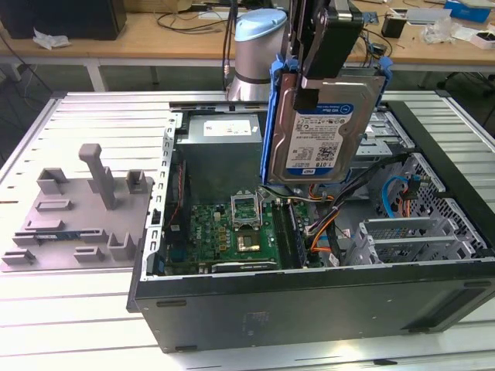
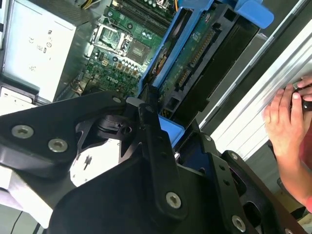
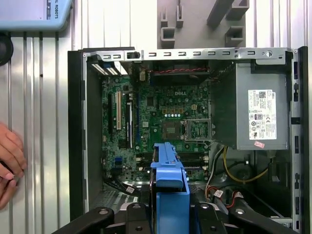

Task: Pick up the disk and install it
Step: 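Insert the disk into the insertion slot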

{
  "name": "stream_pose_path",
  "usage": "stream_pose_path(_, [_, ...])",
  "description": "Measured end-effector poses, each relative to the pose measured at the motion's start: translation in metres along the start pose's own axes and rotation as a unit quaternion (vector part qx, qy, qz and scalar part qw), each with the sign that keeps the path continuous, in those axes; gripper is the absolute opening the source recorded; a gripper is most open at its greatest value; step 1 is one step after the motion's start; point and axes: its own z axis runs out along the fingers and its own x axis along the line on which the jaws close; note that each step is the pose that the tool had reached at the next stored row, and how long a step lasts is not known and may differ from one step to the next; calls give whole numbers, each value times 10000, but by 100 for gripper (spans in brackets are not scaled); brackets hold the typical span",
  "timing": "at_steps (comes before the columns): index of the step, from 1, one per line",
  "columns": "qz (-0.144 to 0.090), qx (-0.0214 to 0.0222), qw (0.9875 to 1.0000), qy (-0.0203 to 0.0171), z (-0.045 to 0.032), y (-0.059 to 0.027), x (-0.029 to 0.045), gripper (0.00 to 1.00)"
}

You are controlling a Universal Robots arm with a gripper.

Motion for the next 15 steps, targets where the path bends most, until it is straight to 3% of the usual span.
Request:
stream_pose_path(2, [-1,-1,10000,-64,2,0,21,36])
stream_pose_path(4, [-2,-1,9999,-104,3,0,37,36])
stream_pose_path(11, [-4,-2,9998,-187,11,-1,82,36])
stream_pose_path(15, [-4,-2,9998,-195,11,-1,89,36])
